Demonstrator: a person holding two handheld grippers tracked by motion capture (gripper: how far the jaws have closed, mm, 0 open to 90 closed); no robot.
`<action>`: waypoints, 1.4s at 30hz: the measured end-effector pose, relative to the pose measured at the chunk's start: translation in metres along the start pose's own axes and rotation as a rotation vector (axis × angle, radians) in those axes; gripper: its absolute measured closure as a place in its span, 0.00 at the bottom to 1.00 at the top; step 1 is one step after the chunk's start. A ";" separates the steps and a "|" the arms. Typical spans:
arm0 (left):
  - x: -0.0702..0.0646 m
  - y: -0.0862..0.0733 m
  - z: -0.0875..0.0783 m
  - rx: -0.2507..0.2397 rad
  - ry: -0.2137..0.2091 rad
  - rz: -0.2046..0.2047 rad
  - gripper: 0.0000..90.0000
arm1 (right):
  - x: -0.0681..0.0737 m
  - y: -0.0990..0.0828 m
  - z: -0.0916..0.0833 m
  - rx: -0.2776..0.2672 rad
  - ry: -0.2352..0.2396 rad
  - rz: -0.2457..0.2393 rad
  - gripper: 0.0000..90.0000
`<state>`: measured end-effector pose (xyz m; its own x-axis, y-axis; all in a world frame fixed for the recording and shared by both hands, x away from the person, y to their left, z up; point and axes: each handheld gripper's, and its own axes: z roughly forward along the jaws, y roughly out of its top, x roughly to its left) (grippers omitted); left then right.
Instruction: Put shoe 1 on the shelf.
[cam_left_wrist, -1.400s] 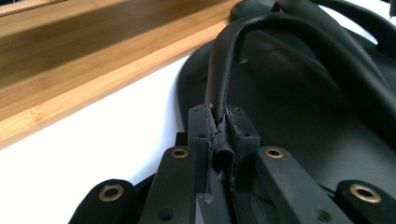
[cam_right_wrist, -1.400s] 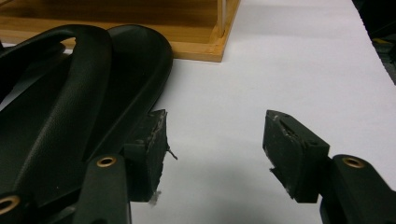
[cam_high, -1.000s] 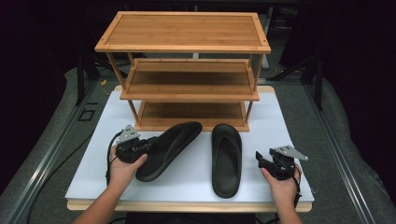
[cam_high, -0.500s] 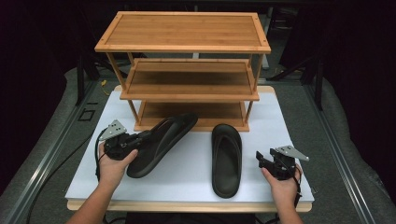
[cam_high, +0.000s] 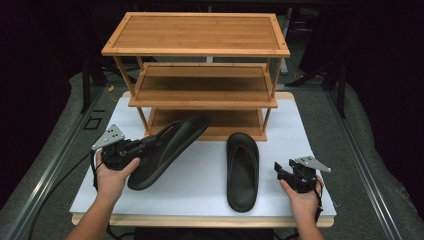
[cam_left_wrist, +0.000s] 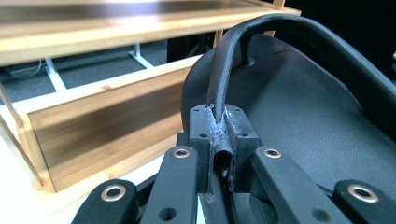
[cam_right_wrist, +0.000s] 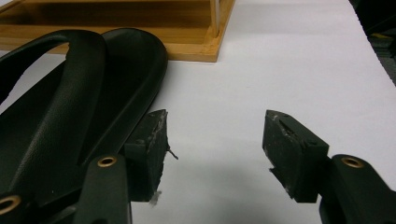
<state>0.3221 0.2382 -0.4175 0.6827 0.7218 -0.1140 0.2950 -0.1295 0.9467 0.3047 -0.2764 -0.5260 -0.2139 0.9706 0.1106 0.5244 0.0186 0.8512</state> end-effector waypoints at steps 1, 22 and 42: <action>0.001 0.002 -0.003 -0.011 -0.002 -0.007 0.93 | 0.000 0.000 0.000 0.000 0.000 0.001 0.45; 0.020 0.038 -0.021 -0.095 0.026 -0.026 0.93 | 0.000 -0.001 0.002 -0.001 -0.018 0.015 0.45; 0.038 0.091 0.030 -0.144 0.165 -0.006 0.93 | -0.001 -0.001 0.002 -0.010 -0.020 0.022 0.45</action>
<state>0.3948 0.2330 -0.3448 0.5588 0.8254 -0.0801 0.1922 -0.0350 0.9807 0.3057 -0.2769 -0.5276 -0.1859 0.9753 0.1192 0.5203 -0.0052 0.8540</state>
